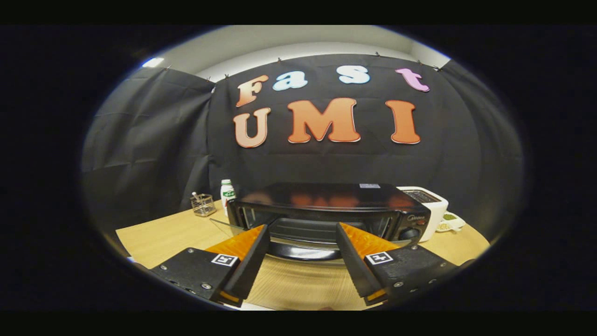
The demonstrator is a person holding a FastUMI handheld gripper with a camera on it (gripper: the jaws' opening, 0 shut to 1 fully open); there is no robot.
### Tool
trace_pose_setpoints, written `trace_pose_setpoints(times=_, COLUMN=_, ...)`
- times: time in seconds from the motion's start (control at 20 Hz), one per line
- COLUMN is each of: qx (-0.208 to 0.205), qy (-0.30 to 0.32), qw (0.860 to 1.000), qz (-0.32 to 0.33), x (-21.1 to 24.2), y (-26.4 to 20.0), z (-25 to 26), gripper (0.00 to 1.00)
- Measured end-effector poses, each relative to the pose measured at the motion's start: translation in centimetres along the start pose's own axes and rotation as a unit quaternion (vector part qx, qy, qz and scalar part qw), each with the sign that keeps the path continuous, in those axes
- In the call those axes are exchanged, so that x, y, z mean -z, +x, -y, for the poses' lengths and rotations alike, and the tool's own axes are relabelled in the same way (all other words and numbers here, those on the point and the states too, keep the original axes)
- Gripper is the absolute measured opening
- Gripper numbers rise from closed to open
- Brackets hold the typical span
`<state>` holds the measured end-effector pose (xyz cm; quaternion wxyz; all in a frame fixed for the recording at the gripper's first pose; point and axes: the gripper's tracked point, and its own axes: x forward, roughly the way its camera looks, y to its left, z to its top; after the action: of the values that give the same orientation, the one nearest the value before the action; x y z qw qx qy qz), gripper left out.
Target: Open the toaster oven, put the food inside, and close the toaster oven door.
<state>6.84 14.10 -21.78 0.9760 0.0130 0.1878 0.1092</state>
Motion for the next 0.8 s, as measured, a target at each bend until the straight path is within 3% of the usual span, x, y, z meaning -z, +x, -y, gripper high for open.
trace_pose_setpoints(times=0.3, qx=-0.063, qy=0.06, qw=0.992, qz=-0.089, x=5.8, y=-3.1, z=-2.1, gripper=0.84)
trace_pose_setpoints(times=0.8, qx=-0.076, qy=0.106, qw=0.976, qz=-0.174, x=12.6, y=-4.0, z=-1.6, gripper=0.82)
